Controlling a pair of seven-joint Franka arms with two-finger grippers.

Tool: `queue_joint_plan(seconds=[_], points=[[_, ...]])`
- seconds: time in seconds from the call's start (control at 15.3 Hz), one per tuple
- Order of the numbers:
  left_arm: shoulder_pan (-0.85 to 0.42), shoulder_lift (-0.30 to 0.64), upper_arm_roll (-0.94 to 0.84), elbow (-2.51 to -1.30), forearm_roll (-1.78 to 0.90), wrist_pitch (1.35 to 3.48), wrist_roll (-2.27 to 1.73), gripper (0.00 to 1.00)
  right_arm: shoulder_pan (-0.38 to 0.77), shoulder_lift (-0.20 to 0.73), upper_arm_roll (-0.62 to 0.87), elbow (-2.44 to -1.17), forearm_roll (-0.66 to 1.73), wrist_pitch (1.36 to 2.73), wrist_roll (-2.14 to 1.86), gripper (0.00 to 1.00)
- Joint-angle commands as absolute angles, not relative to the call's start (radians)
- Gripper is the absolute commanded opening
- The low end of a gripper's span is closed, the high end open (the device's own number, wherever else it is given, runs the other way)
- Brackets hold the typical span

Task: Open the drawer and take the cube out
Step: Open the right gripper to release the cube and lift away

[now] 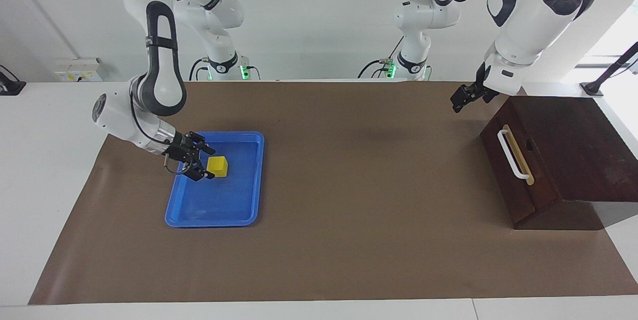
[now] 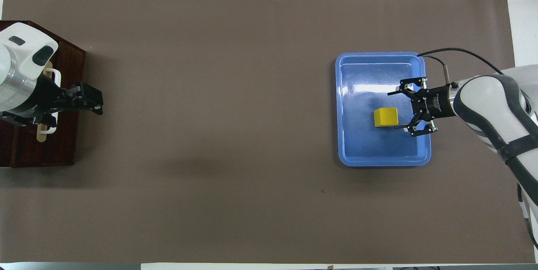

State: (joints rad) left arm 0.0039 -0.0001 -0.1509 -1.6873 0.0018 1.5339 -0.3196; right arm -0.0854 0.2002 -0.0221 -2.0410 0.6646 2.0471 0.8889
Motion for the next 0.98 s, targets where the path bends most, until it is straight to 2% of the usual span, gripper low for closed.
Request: queue_joint_plan(seconds=[0.0, 0.26, 0.46, 0.92], points=[[-0.009, -0.021, -0.144, -1.677, -0.014, 1.497, -0.259, 1.0, -0.097, 0.146, -0.017, -1.961, 0.592, 1.935, 0.925, 1.0], [-0.014, -0.025, -0.144, -1.68, -0.015, 1.5, -0.236, 1.0, -0.094, 0.147, -0.014, -1.743, 0.435, 1.737, 0.907, 1.0], [-0.031, -0.025, -0.144, -1.681, -0.017, 1.52, -0.238, 1.0, -0.083, 0.14, -0.005, -1.632, 0.329, 1.619, 0.72, 1.0], [-0.021, -0.029, -0.141, -1.686, -0.018, 1.485, -0.233, 1.0, -0.022, 0.016, 0.003, -1.605, 0.035, 1.571, 0.053, 1.0]])
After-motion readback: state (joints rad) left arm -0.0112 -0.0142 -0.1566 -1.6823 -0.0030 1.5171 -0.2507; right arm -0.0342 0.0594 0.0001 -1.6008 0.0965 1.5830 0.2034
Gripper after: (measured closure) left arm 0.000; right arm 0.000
